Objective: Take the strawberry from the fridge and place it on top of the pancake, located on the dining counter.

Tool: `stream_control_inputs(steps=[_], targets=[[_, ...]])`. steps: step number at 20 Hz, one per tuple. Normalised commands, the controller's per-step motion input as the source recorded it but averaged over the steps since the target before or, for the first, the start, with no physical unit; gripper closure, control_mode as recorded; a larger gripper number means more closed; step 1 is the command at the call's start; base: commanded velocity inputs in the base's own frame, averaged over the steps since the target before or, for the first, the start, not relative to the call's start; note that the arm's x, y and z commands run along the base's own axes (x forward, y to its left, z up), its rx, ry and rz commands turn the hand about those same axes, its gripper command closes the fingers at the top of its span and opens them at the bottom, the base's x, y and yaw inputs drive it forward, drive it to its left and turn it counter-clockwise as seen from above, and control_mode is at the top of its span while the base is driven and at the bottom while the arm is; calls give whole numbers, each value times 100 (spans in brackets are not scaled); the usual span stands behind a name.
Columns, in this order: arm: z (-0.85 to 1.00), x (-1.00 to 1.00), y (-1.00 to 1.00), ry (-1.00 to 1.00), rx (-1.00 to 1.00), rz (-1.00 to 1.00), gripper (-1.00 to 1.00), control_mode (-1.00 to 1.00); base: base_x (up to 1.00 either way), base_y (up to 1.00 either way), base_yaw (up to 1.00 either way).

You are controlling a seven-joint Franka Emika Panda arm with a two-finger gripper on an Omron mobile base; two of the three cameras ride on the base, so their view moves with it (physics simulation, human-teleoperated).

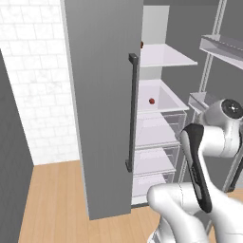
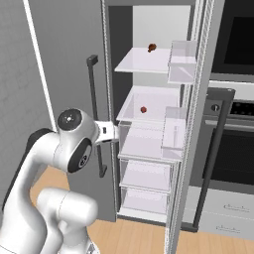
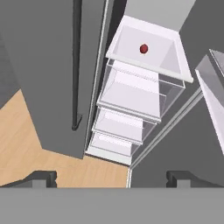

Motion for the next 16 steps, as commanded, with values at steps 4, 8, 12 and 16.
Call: stream_control_inputs(steps=[4, 8, 12, 16], targets=[[-13, -6, 60, 10, 13, -6, -100, -100, 0, 0, 0], [-1, 0, 0, 5, 0, 0, -100, -100, 0, 0, 0], [-3, 16, 0, 0, 0, 0, -100, -100, 0, 0, 0], [-2, 45, 0, 2, 0, 0, -100, -100, 0, 0, 0]])
